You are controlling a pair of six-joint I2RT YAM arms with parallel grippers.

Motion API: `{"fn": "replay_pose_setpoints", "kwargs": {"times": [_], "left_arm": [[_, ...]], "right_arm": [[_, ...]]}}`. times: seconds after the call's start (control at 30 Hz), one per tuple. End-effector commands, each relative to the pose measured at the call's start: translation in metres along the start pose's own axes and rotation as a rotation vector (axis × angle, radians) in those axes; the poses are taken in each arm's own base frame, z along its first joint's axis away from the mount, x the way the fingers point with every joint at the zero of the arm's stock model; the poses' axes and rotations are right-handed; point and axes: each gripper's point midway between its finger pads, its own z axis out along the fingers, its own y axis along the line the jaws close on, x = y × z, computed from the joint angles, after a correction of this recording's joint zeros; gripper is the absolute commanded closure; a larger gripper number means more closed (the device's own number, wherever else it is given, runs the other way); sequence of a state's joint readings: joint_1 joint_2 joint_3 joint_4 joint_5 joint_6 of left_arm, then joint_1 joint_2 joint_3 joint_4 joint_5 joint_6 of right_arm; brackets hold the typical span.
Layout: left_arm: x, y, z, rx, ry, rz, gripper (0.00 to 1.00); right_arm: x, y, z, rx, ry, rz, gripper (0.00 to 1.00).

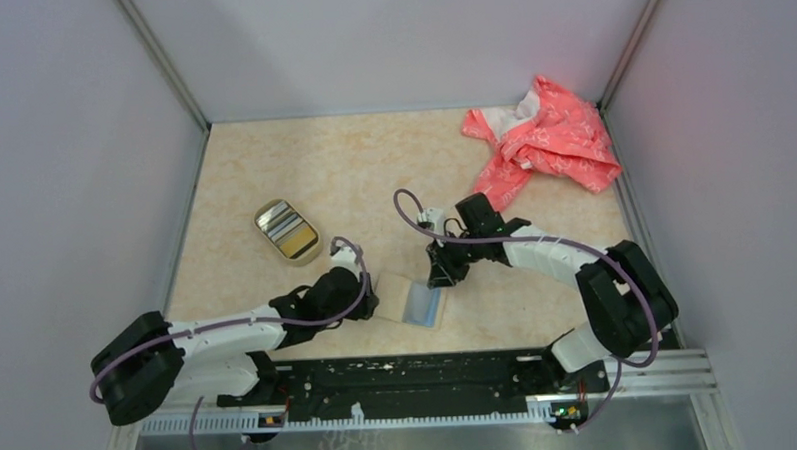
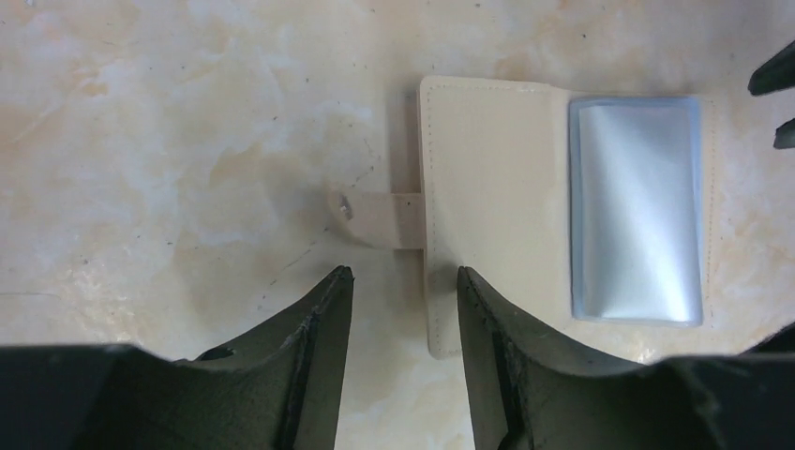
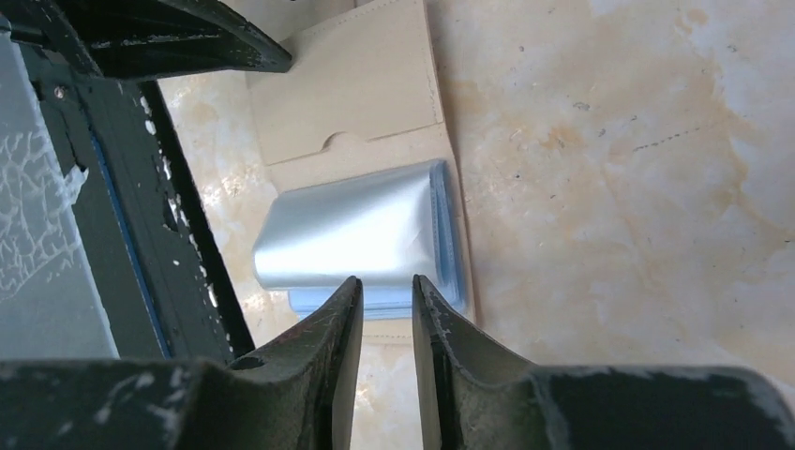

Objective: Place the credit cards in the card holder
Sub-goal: Open the card holder at the center of the board.

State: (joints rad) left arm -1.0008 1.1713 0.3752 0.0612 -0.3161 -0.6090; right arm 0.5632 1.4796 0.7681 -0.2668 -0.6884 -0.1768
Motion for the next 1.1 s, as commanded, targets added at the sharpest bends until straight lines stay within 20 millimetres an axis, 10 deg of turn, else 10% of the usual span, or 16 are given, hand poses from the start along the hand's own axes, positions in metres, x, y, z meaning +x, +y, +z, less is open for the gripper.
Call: {"fn": "replay_pose_setpoints", "kwargs": {"times": [0.0, 0.2, 0.33, 0.77, 1.07], "left_arm": [[-0.024, -0.044, -0.021, 0.288, -0.086, 0.009, 0.47], [-0.055, -0.106, -0.095, 0.772, -0.334, 0.159, 0.41], [-0.051, -0.116, -0.11, 0.882, -0.39, 0.24, 0.4], [0.006, -0.124, -0.046, 0.575, -0.364, 1.013, 0.32], [-0.002, -0.109, -0.016, 0.393, -0.383, 1.073, 0.34]], "right_arm": [[-0.036, 0.021, -0.019, -0.047, -0.062, -0.171, 0.71], [-0.042, 0.039, -0.041, -0.08, -0.084, -0.355, 0.65], [-0.044, 0.047, -0.051, -0.074, -0.119, -0.418, 0.64], [-0.053, 0.032, -0.069, 0.005, -0.164, -0.403, 0.6], [-0.051, 0.034, -0.068, -0.011, -0.165, -0.397, 0.6]]}}
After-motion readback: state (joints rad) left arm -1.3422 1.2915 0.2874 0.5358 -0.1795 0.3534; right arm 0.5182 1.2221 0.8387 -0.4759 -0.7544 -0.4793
